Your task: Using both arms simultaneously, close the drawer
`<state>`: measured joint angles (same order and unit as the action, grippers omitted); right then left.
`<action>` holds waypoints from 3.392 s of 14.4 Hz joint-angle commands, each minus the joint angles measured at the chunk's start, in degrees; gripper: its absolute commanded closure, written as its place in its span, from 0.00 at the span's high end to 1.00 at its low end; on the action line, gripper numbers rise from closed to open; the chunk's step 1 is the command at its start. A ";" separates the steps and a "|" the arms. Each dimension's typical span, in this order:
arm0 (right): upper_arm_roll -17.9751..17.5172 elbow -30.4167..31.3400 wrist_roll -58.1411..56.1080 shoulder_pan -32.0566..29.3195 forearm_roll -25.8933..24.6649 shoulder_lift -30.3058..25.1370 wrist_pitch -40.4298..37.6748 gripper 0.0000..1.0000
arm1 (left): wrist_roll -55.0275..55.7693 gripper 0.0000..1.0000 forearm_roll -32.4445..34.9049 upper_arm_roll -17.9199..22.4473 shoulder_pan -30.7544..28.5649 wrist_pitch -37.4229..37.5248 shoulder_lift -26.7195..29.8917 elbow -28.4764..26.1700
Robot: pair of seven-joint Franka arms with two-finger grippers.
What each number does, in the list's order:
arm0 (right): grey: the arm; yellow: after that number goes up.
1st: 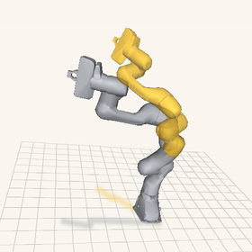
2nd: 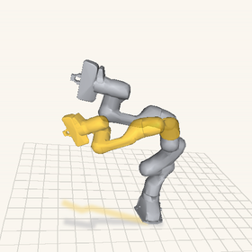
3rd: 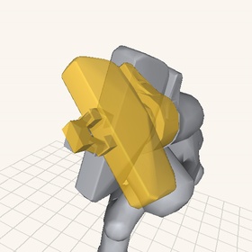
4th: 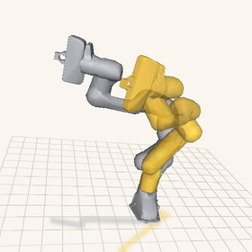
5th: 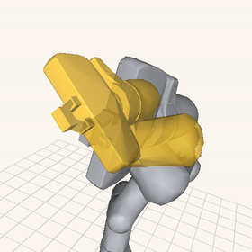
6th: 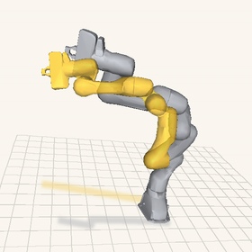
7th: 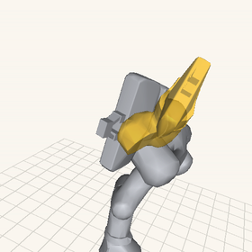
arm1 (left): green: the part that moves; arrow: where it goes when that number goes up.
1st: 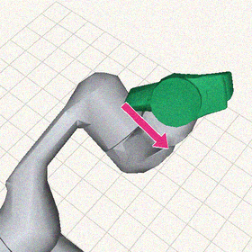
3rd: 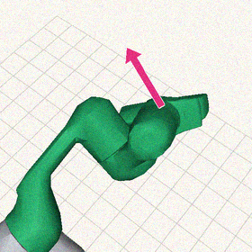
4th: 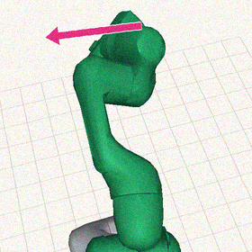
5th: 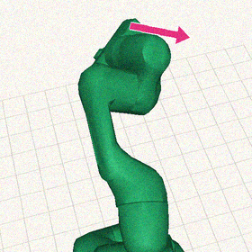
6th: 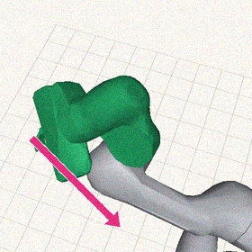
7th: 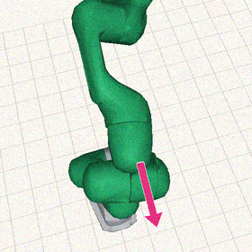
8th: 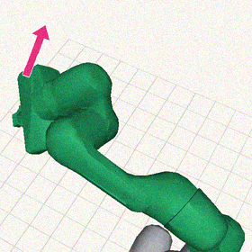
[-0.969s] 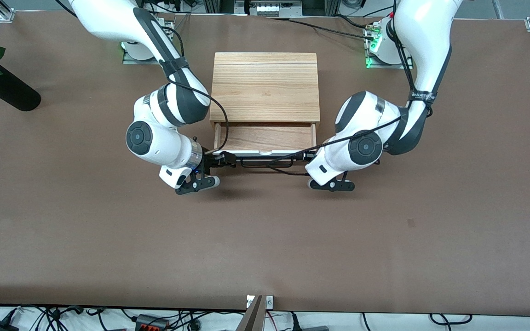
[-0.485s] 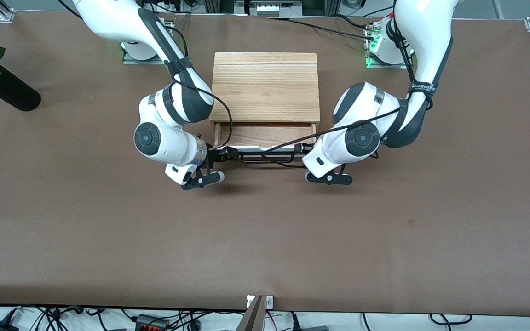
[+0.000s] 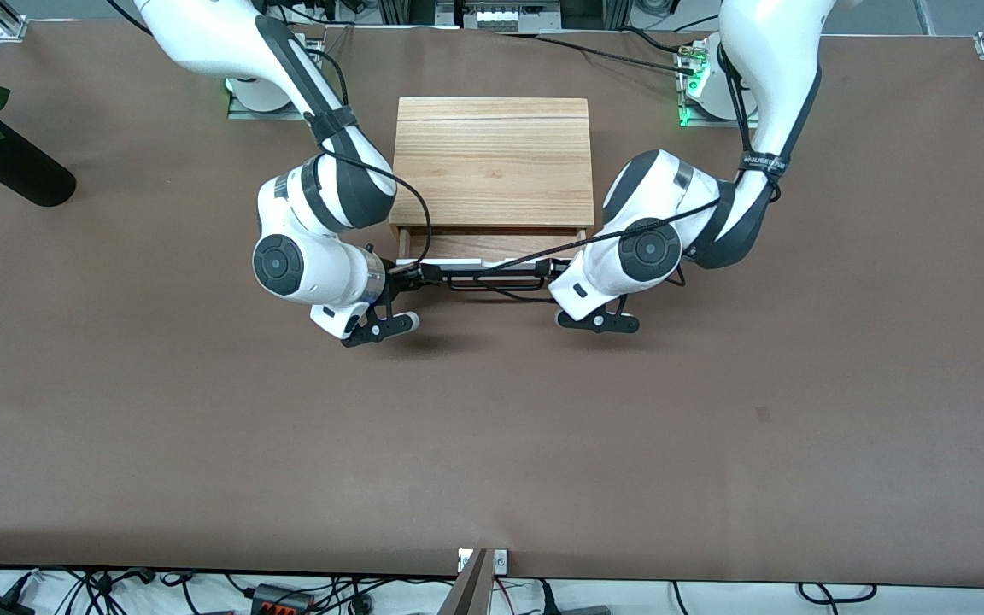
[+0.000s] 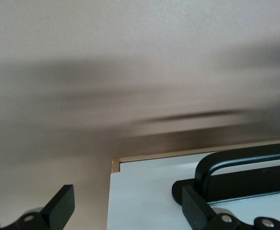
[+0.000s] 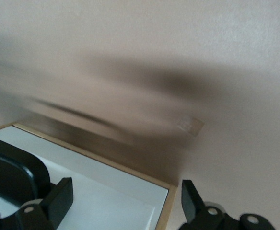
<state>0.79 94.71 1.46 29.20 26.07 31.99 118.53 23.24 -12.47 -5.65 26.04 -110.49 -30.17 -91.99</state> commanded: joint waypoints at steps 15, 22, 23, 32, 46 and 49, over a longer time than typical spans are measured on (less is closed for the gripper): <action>-0.27 -0.06 -4.01 -1.69 1.88 -0.17 -17.46 1.00 | 1.11 1.00 0.43 -0.15 2.44 0.80 8.99 -12.07; -0.27 -0.40 -4.01 -1.68 1.88 0.09 -17.37 1.00 | 2.60 1.00 0.43 0.81 2.18 -0.17 8.46 -10.24; -0.09 -0.84 -4.01 -1.69 1.88 0.01 -17.37 1.00 | 2.60 1.00 0.43 0.99 1.13 -0.17 8.38 -9.10; 5.61 -10.86 -3.57 -5.46 0.65 -2.71 -17.54 1.00 | 2.60 1.00 4.29 1.87 -5.72 -0.08 8.38 -1.72; 11.96 -20.27 -3.57 -11.42 -27.04 -21.86 -38.29 1.00 | -9.34 1.00 8.50 1.61 -21.71 20.20 12.33 12.87; 7.14 -14.94 -3.75 -20.11 -25.82 -27.04 -37.50 1.00 | -11.46 1.00 10.35 1.87 -25.06 22.15 16.88 12.11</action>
<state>12.50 74.55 -2.30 14.59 -0.40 8.67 80.65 13.67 -4.06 -3.26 3.04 -90.37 -16.76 -79.26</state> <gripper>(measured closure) 0.000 0.000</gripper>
